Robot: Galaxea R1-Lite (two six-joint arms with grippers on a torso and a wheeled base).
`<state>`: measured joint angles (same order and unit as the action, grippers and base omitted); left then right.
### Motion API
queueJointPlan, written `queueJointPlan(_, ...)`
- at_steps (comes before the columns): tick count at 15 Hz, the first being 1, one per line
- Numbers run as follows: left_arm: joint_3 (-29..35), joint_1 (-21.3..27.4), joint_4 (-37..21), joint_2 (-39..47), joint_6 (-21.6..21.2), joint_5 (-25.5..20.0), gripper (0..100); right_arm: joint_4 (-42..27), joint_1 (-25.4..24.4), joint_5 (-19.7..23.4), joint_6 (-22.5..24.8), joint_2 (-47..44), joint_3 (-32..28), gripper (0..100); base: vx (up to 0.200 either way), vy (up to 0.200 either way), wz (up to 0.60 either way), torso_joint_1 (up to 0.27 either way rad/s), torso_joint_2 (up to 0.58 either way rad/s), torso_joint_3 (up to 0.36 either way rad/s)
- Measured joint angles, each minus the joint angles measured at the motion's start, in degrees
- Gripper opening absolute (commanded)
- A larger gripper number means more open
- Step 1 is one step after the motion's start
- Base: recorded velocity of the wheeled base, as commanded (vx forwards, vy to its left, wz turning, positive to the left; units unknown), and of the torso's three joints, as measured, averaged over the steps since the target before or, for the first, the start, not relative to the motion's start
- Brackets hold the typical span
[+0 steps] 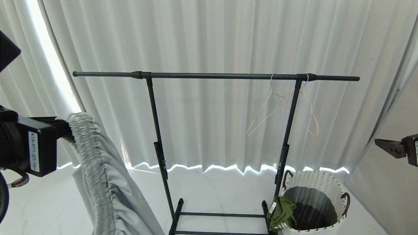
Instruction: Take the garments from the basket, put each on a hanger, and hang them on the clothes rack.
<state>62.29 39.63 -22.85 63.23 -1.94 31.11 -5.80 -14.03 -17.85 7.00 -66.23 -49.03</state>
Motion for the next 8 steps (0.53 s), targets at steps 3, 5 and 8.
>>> queueJointPlan(3, -0.28, 0.00, 0.00, -0.01, 0.06, 0.00, 0, 1.68, 1.52, 2.35, -0.30, -0.48, -0.17, 100, 0.000, 0.000, 0.00, 0.102, -0.21, -0.105)
queueJointPlan(5, -0.34, 0.00, -0.01, 0.00, 0.06, 0.00, 0, 4.88, 4.33, 5.13, -1.21, -1.49, -0.17, 100, 0.000, 0.000, 0.00, 0.000, 0.00, 0.000)
queueJointPlan(8, -0.33, 0.00, -0.01, 0.10, 0.05, 0.01, 0, 12.31, 9.74, 11.03, -2.27, -3.74, -0.16, 100, 0.000, 0.000, 0.00, 0.000, 0.00, 0.000)
